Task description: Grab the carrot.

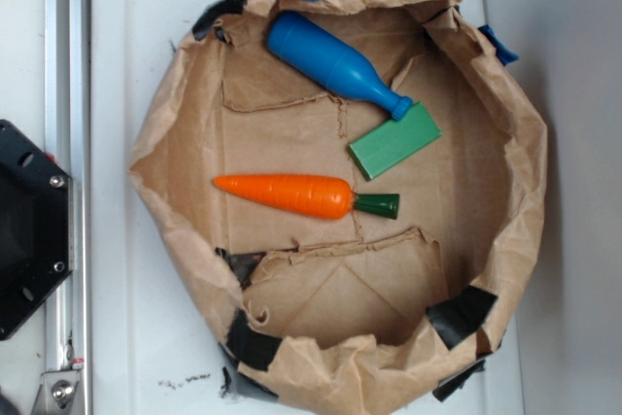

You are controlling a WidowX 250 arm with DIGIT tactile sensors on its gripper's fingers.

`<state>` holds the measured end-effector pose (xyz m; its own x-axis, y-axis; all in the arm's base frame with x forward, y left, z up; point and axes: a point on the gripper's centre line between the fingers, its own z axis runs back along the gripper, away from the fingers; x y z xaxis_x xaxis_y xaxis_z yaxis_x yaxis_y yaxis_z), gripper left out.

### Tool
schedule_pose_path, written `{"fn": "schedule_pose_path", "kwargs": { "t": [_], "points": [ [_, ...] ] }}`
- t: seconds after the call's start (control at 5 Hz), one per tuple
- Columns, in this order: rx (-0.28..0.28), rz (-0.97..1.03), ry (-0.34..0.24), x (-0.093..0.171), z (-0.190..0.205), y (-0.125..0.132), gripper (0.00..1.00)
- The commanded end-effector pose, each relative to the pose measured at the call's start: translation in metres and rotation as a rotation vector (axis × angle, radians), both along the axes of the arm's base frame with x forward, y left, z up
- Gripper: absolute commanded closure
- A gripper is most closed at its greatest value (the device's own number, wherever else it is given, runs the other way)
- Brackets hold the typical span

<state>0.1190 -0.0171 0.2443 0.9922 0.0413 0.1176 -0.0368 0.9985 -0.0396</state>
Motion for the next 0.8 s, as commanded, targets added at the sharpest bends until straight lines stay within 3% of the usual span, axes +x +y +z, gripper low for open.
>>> {"fn": "schedule_pose_path", "kwargs": {
  "t": [0.0,0.4,0.6],
  "points": [
    [0.0,0.0,0.0,0.0,0.0,0.0,0.0],
    [-0.055,-0.138,0.0,0.092,-0.03,-0.001,0.0],
    [-0.067,-0.202,-0.01,0.113,-0.055,0.013,0.0]
  ]
}}
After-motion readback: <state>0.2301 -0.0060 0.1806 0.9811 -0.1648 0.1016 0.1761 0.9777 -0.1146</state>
